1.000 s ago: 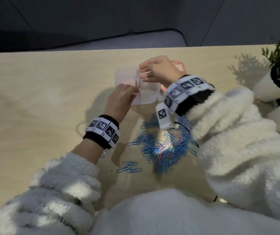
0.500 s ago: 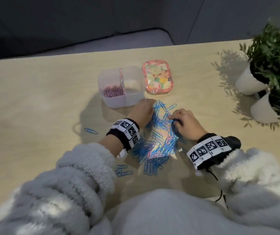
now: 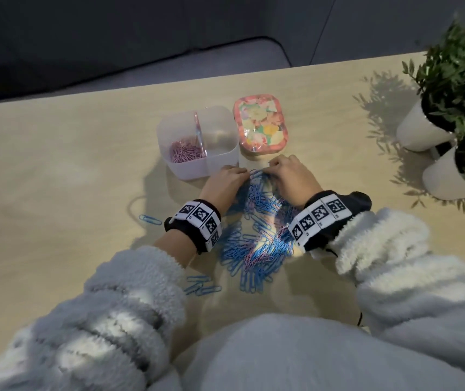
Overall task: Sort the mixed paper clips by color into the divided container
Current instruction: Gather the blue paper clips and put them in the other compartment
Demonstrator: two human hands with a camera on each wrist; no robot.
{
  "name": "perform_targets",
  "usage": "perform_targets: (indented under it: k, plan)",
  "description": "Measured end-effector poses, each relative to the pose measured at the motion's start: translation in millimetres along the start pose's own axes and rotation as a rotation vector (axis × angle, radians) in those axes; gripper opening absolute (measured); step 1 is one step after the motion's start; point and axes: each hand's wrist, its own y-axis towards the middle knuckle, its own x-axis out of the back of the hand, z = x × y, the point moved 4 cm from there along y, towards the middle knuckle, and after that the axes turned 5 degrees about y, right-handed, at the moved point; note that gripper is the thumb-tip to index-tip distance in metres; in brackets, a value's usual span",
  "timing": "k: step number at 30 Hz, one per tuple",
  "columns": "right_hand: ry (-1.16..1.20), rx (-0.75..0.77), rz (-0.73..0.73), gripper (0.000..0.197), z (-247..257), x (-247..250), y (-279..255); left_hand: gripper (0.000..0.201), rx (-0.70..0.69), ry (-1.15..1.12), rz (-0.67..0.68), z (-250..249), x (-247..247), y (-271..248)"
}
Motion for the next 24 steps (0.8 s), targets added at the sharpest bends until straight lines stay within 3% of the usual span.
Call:
perform_targets:
  k: [4,6,10,12,15,18,21,24]
  plan:
    - [0.356,-0.108,-0.215,0.039,-31,22,-13,0.024,0.025,-0.007,-0.017,8,-1,-3]
    - [0.448,-0.292,-0.328,0.033,-50,36,-24,0.021,0.053,-0.009,-0.019,7,-1,-2]
    - [0.428,-0.569,-0.32,0.014,-68,37,-41,0.018,0.146,-0.073,-0.003,4,-2,2]
    - [0.433,-0.606,-0.271,0.007,-65,29,-41,0.018,0.165,-0.097,0.021,4,-7,3]
    - [0.458,-0.624,-0.248,0.016,-57,17,-37,0.019,0.194,-0.133,0.047,3,-9,-2]
    - [0.45,-0.633,-0.238,0.013,-50,12,-27,0.018,0.254,-0.222,0.0,8,-5,-10]
    - [0.489,-0.612,-0.178,0.003,-46,9,-17,0.019,0.318,-0.397,-0.083,11,11,-15]
    - [0.486,-0.585,-0.147,0.004,-44,7,-15,0.025,0.363,-0.636,-0.011,7,23,-7]
